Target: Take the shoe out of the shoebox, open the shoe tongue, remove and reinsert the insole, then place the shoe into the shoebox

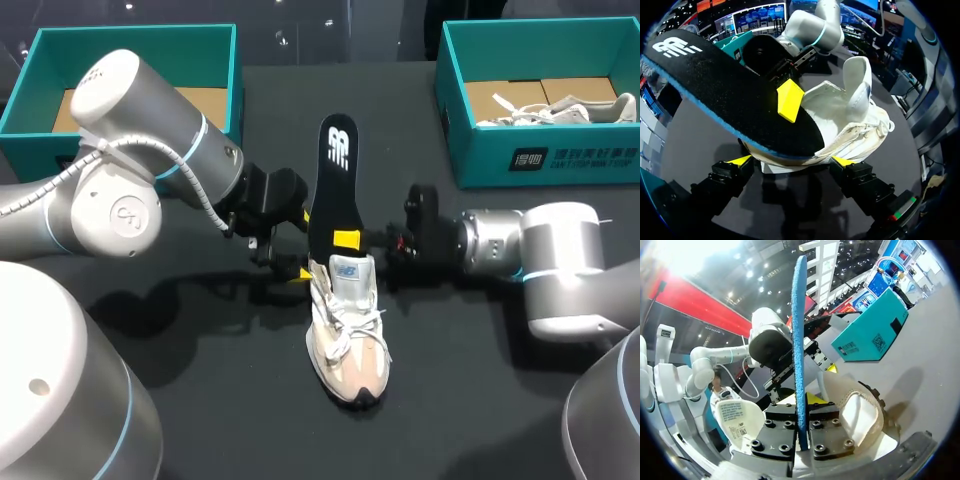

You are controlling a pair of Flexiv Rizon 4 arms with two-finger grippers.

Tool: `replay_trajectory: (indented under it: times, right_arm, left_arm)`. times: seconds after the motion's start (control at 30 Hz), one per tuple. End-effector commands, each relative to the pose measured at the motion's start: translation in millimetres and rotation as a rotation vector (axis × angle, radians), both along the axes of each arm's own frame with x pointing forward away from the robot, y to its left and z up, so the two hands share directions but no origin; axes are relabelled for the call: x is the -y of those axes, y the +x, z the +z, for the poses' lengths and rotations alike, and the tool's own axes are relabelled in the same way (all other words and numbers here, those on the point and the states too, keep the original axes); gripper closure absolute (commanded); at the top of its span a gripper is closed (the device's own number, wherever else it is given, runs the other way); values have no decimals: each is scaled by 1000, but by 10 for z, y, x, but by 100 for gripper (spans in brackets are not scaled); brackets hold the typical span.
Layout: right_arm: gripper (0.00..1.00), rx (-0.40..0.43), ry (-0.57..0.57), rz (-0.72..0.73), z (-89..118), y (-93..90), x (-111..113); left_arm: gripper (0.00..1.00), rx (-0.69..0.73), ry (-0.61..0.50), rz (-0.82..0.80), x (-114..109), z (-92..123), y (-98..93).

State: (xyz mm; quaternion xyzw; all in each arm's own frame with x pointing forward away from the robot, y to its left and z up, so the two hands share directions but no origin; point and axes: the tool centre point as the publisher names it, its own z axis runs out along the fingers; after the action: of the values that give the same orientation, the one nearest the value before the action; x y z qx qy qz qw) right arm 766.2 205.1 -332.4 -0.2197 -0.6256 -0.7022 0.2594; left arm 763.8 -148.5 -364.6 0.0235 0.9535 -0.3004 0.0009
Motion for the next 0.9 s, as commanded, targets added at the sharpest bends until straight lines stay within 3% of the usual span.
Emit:
replay_trajectory:
  times: [0.03, 0.37, 0.57, 0.7, 0.9]
  right_arm:
    - [100, -10, -14, -20, -97, -125, 10]
    - [100, -52, -108, -18, -158, -178, 8]
    - [100, -48, -104, -16, -139, -172, 12]
    - [85, -30, -90, -8, -81, -149, 13]
    - [85, -6, -71, 10, -24, -123, -1]
  left_arm:
    - [0, 1, 1, 0, -2, 3, -5]
    - [0, 1, 1, 0, -2, 3, -5]
    - [0, 1, 1, 0, -2, 3, -5]
    - [0, 1, 1, 0, -2, 3, -5]
    - [0, 1, 1, 0, -2, 3, -5]
